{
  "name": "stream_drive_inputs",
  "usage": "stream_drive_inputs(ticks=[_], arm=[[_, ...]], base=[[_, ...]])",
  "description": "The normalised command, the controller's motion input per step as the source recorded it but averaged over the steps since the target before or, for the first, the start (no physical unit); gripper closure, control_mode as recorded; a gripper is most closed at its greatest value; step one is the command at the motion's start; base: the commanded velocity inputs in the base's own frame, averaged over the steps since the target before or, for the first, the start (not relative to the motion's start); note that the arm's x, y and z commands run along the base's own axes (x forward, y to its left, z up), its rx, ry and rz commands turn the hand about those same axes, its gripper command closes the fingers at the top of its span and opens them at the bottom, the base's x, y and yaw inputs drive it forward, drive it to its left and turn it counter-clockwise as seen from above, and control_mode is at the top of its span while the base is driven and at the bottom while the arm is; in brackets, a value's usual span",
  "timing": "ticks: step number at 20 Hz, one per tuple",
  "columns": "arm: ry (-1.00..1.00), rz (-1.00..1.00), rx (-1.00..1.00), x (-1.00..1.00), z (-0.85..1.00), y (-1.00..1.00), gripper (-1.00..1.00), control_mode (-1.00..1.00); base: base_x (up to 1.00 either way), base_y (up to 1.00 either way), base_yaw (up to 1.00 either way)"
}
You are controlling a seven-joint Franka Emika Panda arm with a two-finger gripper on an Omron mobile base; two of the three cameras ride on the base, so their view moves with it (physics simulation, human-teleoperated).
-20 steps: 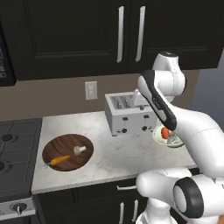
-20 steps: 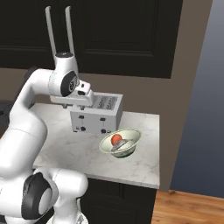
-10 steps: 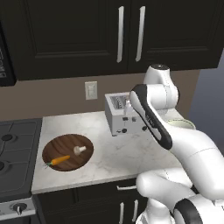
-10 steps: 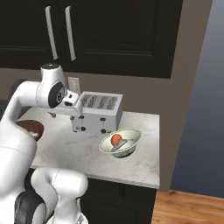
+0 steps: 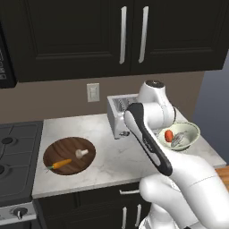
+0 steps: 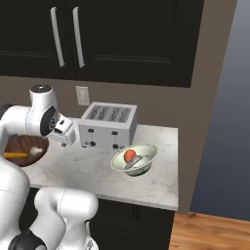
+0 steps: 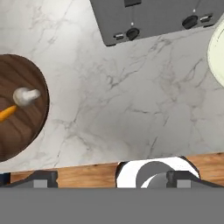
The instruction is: Place the bowl containing the mushroom and carrot in the microwave. Close the microwave door and press the start button to microwave the meal.
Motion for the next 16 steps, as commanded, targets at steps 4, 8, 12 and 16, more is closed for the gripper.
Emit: stream_drive_inputs(ticks=[4, 8, 12, 16], arm=[[0.0, -0.12, 0.12, -0.14, -0.39, 0.43, -1.0, -1.0], [0.0, -0.13, 0.12, -0.04, -0.45, 0.48, -1.0, -1.0], [0.0, -0.13, 0.11, -0.01, -0.51, 0.51, -1.0, -1.0], [0.04, -0.08, 0.07, 0.0, -0.28, 0.49, -1.0, -1.0]], base=[[0.0, 0.0, 0.0], [0.0, 0.0, 0.0], [0.0, 0.0, 0.0], [0.0, 0.0, 0.0]])
